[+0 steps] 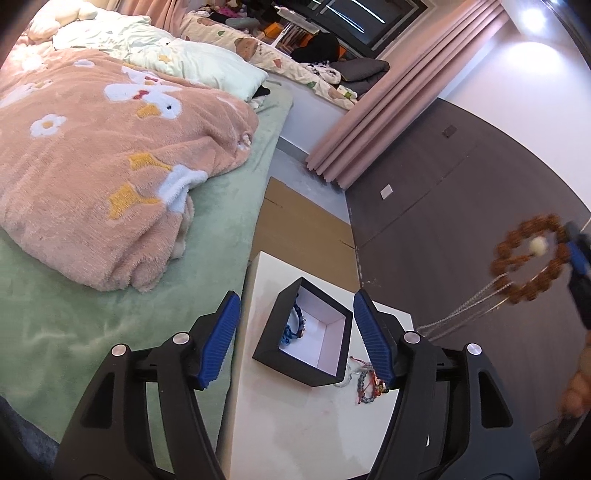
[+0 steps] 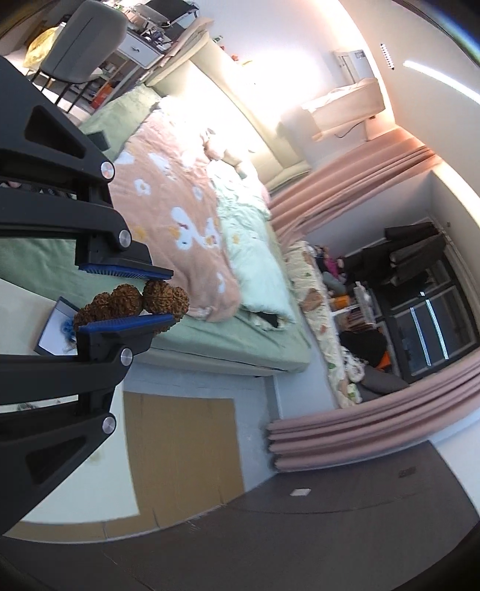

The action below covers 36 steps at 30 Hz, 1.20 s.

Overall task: Organize jewelry
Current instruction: 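Carry the brown bead bracelet over the black box and open the right gripper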

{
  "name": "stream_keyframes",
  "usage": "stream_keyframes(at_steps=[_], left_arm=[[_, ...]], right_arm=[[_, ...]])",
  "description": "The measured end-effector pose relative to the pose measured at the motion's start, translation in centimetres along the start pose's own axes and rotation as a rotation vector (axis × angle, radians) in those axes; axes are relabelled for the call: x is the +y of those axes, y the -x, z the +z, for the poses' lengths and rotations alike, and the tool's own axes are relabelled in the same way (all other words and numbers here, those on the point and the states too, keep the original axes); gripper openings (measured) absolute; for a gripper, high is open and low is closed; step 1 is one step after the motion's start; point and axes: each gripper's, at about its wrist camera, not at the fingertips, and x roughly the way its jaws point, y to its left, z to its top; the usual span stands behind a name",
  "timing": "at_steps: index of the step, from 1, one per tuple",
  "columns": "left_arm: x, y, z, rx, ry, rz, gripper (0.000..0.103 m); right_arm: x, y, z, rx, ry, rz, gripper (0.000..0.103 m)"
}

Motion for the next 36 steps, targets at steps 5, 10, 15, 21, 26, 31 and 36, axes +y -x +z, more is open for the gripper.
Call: stream_keyframes(at_steps=[5, 10, 15, 21, 26, 31, 36], left_arm=[[0.6, 1.0, 0.5, -0.020, 0.002, 0.008, 0.067], [1.4, 1.4, 0.7, -0.028, 0.014, 0.015, 0.068], [1.8, 1.4, 0.6, -0.025, 0.020, 0.020, 0.068], [1.6, 1.0, 0.4, -0.014, 0.017, 0.016, 0.068], [0.1, -0.3, -0.4, 0.022, -0.014, -0.004, 0.068], [-2.3, -1.9, -1.8, 0.066, -0.054, -0.025, 0.068], [-5.2, -3.9, -4.0, 0.120, -0.105, -0.033, 0.068]], right_arm=[[-0.1, -3.0, -2.0, 0.064, -0.017, 0.010, 0.019], [0.0, -6.0, -3.3, 0.122, -0.037, 0.007, 0.019], [-0.5, -7.8, -4.2, 0.163, -0.064, -0.002, 0.045], [-2.4, -6.4, -5.8, 0.155, -0.084, -0.047, 0.050], [-6.0, -4.4, -8.4, 0.169, -0.142, -0.101, 0.050], [-9.5, -2.7, -11.0, 0.185, -0.200, -0.151, 0.050], [-12.9, -1.4, -13.3, 0.194, -0.254, -0.180, 0.050]])
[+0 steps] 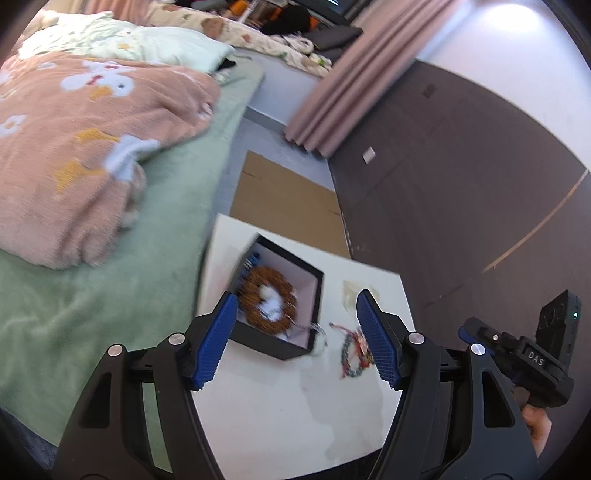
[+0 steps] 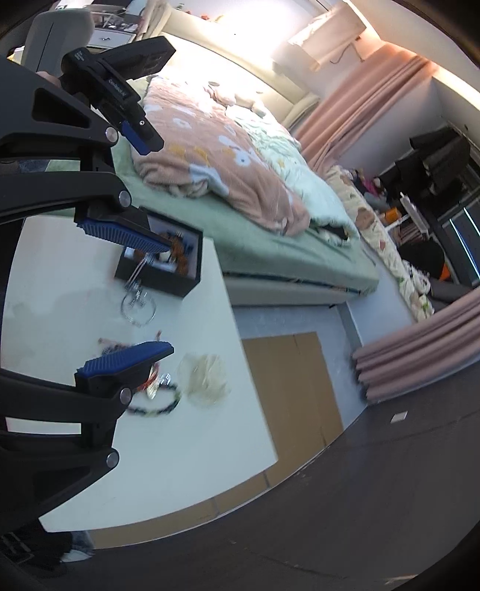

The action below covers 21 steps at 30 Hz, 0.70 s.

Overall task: Organize jewelry
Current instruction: 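Carry the brown bead bracelet over the black box and open the right gripper, then grasp the silver chain beside the box with the left gripper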

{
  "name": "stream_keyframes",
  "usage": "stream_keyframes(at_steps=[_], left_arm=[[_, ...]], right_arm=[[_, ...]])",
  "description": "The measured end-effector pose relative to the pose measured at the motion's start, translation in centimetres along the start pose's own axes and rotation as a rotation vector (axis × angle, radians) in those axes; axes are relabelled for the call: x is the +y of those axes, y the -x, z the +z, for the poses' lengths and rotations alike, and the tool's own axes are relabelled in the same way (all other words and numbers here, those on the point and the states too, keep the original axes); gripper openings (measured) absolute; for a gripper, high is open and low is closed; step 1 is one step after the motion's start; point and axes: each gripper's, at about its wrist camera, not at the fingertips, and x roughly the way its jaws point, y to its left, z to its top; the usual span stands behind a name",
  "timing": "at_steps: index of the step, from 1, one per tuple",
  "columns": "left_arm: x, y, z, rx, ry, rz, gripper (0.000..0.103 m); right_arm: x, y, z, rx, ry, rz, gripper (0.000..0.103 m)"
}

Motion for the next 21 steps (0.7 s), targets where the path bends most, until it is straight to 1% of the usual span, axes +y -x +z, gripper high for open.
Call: stream_keyframes(at_steps=[4, 7, 10, 13, 17, 21], left_arm=[[-1.8, -1.9, -1.0, 0.052, -0.042, 0.017, 0.067], [-3.1, -3.4, -1.2, 0.085, -0.082, 0.048, 0.067], [-4.3, -5.1, -1.2, 0.123, -0.127, 0.087, 0.067], [-5.2, -7.2, -1.1, 0.174, -0.177, 0.141, 0.067], [-6.2, -10.2, -1.7, 0.243, -0.264, 0.210, 0.067], [-6.7, -12.2, -2.3, 0.264, -0.350, 0.264, 0.067]], right_arm=[[-2.6, -0.4, -1.2, 0.012, -0.039, 0.005, 0.050], [-4.2, -0.8, -1.8, 0.017, -0.063, 0.006, 0.050], [-5.8, -1.4, -2.6, 0.023, -0.091, 0.010, 0.050], [-7.5, -2.3, -3.4, 0.031, -0.124, 0.017, 0.050], [-8.8, -3.5, -4.2, 0.042, -0.146, 0.021, 0.050], [-9.4, -4.6, -5.0, 0.055, -0.140, 0.017, 0.051]])
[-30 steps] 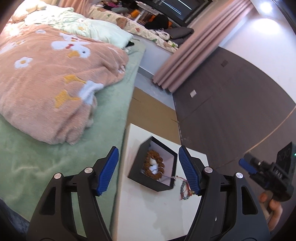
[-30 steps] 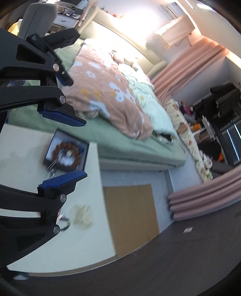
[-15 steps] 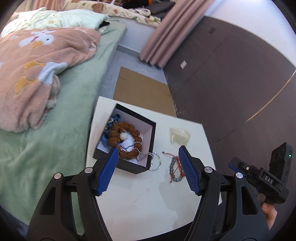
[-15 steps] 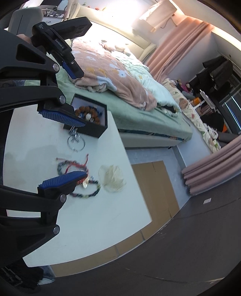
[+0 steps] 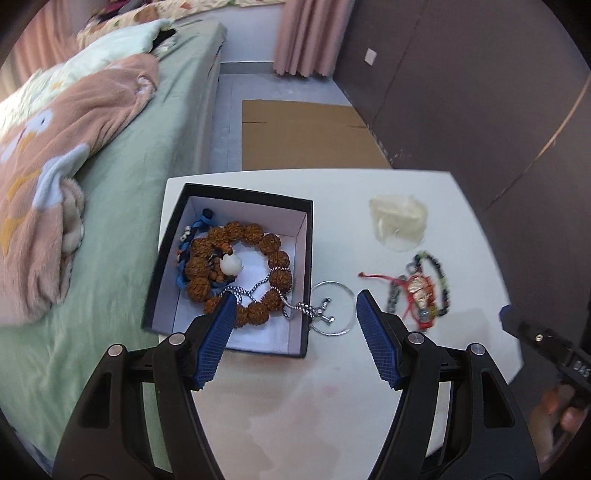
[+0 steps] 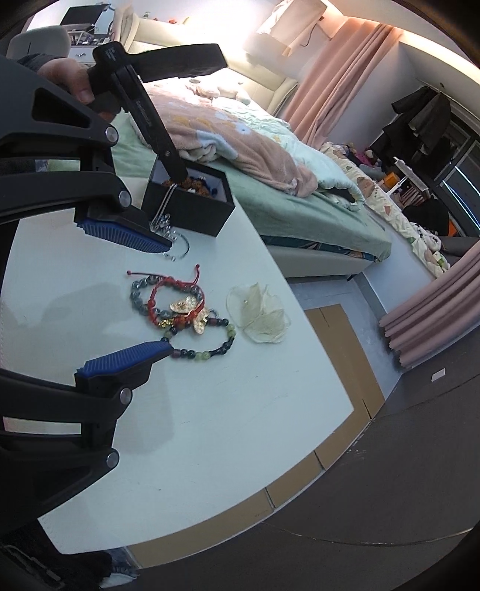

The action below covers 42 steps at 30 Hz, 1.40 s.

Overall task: Organize jewelry
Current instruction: 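Grasp the silver chain beside the box with the left gripper, then lower the silver chain into the box with the left gripper while the right grasps the red cord bracelet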

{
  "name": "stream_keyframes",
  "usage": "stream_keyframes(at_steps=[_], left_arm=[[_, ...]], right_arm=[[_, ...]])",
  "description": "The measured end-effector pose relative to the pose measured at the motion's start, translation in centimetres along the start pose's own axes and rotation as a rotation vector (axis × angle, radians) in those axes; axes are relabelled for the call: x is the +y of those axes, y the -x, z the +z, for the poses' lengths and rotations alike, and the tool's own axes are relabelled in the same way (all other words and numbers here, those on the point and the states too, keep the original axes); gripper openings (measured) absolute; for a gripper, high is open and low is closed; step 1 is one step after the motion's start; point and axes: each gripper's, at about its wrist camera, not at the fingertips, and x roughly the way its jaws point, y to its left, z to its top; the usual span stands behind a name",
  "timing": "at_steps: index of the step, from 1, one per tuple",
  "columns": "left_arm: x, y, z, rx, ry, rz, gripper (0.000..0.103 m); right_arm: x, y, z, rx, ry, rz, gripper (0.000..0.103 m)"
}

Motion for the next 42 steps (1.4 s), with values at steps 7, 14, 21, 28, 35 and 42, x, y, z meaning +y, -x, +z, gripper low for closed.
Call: stream_keyframes(at_steps=[7, 14, 21, 28, 35, 42], left_arm=[[-1.1, -1.7, 0.1, 0.026, -0.073, 0.047, 0.050], [-1.1, -2.4, -0.2, 0.068, -0.087, 0.028, 0.010], [-1.0, -0.5, 0.4, 0.019, -0.090, 0.017, 0.006], [-0.2, 2.3, 1.5, -0.034, -0.065, -0.018, 0.006], [0.3, 5.5, 2.9, -0.095, -0.047, -0.038, 0.006], [0.6, 8.8, 4.2, -0.157, -0.046, -0.051, 0.006]], right_arm=[[-0.4, -2.1, -1.0, 0.046, 0.033, -0.040, 0.054], [0.0, -3.2, -1.2, 0.072, 0.069, -0.070, 0.058], [0.3, -3.8, -1.5, 0.088, 0.071, -0.075, 0.058], [1.1, -4.3, -1.4, 0.094, 0.092, -0.083, 0.057], [2.1, -6.3, 0.4, 0.119, 0.132, -0.121, 0.040], [1.9, -9.0, 2.2, 0.172, 0.144, -0.162, 0.029]])
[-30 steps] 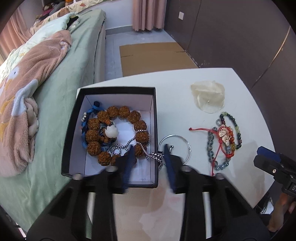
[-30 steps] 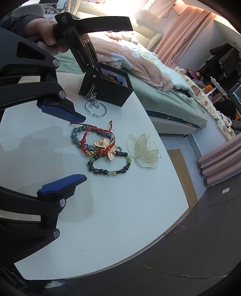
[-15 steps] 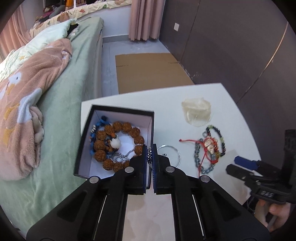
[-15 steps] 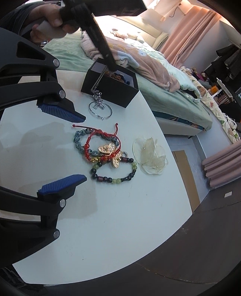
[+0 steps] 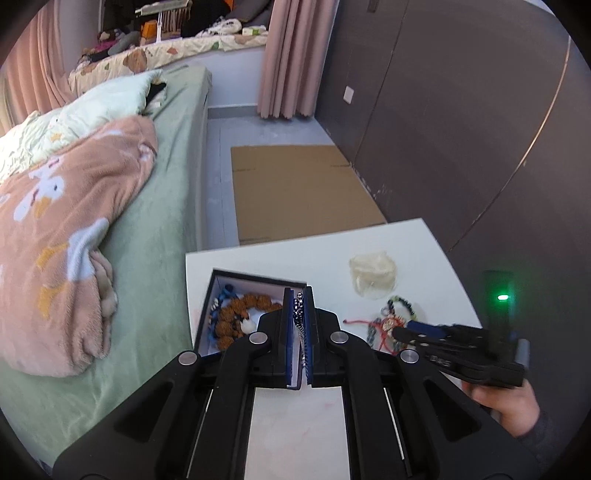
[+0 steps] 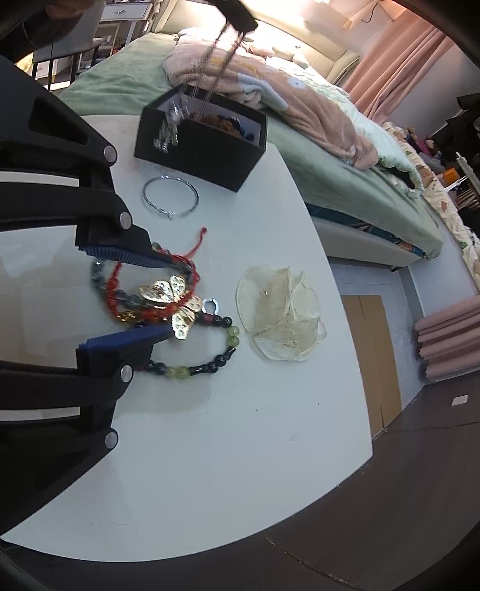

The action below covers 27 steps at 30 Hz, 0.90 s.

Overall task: Organize jewelry
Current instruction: 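Lower the silver chain into the box with the left gripper while the right grasps the red cord bracelet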

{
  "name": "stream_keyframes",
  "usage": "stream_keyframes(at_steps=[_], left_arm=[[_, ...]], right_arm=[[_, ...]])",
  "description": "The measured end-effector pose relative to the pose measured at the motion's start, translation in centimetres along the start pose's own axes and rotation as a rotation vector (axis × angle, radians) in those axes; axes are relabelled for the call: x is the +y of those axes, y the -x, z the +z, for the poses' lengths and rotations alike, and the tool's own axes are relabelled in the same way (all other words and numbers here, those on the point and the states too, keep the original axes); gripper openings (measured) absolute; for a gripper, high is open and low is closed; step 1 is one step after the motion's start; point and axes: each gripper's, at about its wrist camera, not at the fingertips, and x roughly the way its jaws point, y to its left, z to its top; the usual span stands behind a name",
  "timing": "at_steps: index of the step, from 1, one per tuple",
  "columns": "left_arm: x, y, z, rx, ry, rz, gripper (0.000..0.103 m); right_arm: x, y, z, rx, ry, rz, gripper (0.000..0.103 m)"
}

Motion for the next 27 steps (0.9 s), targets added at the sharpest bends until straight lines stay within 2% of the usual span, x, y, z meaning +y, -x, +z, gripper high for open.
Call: stream_keyframes(at_steps=[1, 3, 5, 18, 27], left_arm=[[0.0, 0.6, 0.3, -0.012, -0.001, -0.001, 0.006], [0.1, 1.3, 0.8, -0.028, 0.000, -0.003, 0.006], [0.2, 2.0, 1.2, -0.042, 0.002, -0.006, 0.006], [1.6, 5.1, 3.3, -0.112, 0.024, -0.004, 0.006], [2.1, 5.9, 4.6, -0.138, 0.019, -0.014, 0.006]], right_arm=[[-0.1, -0.4, 0.2, 0.014, -0.004, 0.000, 0.023], [-0.5, -0.5, 0.4, 0.026, -0.017, 0.003, 0.018], [-0.8, -0.1, 0.5, 0.025, -0.033, 0.016, 0.007], [-0.5, 4.7, 0.0, -0.040, -0.054, 0.104, 0.007], [3.7, 9.9, 1.4, -0.140, 0.021, 0.160, 0.007]])
